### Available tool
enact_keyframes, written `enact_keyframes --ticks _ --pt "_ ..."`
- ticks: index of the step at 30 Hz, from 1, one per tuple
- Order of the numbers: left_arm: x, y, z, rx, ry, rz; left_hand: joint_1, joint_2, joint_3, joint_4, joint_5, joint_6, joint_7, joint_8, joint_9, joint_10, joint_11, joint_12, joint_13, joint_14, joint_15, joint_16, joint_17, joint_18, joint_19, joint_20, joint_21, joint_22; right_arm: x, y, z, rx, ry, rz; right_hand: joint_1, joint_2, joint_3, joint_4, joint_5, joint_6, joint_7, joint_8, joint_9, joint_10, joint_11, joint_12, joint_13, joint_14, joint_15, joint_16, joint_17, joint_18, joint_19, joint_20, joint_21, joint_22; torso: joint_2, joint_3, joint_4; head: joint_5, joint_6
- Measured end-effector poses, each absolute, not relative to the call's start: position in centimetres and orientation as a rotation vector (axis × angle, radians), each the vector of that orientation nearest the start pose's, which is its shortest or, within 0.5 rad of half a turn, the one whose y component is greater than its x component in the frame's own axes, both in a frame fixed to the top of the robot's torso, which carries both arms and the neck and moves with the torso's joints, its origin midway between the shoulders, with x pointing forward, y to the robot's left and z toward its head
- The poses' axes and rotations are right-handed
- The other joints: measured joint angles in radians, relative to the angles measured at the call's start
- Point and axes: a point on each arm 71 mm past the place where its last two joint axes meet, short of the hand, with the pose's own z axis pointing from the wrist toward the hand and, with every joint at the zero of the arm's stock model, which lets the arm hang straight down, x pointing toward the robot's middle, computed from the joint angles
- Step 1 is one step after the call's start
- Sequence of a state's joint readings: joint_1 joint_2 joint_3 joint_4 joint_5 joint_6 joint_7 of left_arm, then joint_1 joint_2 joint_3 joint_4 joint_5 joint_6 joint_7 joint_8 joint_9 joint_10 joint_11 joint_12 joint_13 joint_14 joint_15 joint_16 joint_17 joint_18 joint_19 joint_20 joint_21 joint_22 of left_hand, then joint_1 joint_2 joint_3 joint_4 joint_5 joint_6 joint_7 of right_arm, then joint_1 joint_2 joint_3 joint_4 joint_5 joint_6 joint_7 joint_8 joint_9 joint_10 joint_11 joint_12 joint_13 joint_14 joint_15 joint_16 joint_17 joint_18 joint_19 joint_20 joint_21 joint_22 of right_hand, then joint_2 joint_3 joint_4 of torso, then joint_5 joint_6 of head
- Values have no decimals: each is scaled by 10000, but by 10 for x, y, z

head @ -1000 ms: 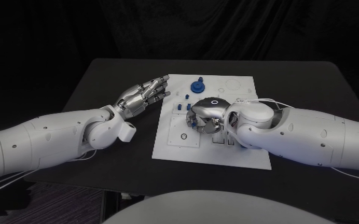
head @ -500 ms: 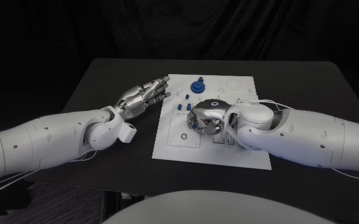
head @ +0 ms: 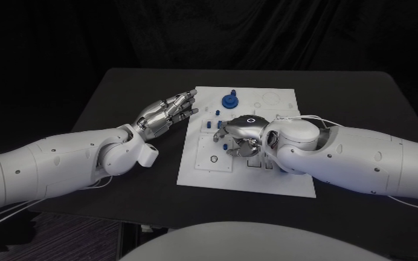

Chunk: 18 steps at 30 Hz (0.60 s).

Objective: Assemble the parts on the task board

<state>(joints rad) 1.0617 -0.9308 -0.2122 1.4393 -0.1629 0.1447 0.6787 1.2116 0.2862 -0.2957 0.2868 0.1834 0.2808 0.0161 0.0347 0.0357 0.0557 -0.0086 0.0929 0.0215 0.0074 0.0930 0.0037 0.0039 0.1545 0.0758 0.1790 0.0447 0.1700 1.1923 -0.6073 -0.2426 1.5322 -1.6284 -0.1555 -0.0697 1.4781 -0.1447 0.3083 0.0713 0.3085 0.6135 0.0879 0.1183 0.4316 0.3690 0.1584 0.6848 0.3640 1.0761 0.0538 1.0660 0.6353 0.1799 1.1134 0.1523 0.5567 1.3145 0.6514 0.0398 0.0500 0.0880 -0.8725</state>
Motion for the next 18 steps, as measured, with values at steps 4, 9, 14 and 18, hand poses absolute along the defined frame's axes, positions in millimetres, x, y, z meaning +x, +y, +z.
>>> enact_keyframes --ticks 4,9,14,18 --pt "425 257 -283 -9545 16146 -18387 0 0 0 0 0 0 0 0 0 0 0 0 0 0 0 0 0 0 0 0 0 0 422 -82 -260 -6625 18430 7802 250 84 -505 239 -142 -282 -280 -121 -377 -862 90 114 -42 -347 68 -48 -319 94 -254 53 -432 -134 0 1 0 -5 0" --pt "425 258 -283 -9554 16141 -18387 0 0 0 0 0 0 0 0 -1 0 0 0 0 0 0 0 0 0 0 0 0 1 424 -92 -246 -6440 17985 7804 472 191 -824 558 -95 -51 -170 9 -601 -792 75 499 -162 -317 47 199 -373 63 -133 89 -252 -42 0 2 0 -56 0" --pt "424 259 -283 -9566 16132 -18380 0 0 0 0 0 0 0 0 -2 0 0 0 0 1 0 0 0 0 0 0 0 1 433 -105 -206 -6398 17074 7618 588 286 -482 590 2150 1068 -145 429 -848 195 -83 727 -591 86 -165 507 -145 64 265 -100 403 -46 0 2 0 -151 0" --pt "423 260 -282 -9581 16123 -18365 0 0 -1 0 0 0 0 39 -2 0 0 0 -1 0 0 0 0 1 0 0 0 2 442 -125 -179 -6315 16704 7117 -97 140 16 711 2528 1598 -451 255 -1145 888 -162 301 -1168 309 -207 574 -111 65 344 -180 792 -47 0 3 0 -167 0"
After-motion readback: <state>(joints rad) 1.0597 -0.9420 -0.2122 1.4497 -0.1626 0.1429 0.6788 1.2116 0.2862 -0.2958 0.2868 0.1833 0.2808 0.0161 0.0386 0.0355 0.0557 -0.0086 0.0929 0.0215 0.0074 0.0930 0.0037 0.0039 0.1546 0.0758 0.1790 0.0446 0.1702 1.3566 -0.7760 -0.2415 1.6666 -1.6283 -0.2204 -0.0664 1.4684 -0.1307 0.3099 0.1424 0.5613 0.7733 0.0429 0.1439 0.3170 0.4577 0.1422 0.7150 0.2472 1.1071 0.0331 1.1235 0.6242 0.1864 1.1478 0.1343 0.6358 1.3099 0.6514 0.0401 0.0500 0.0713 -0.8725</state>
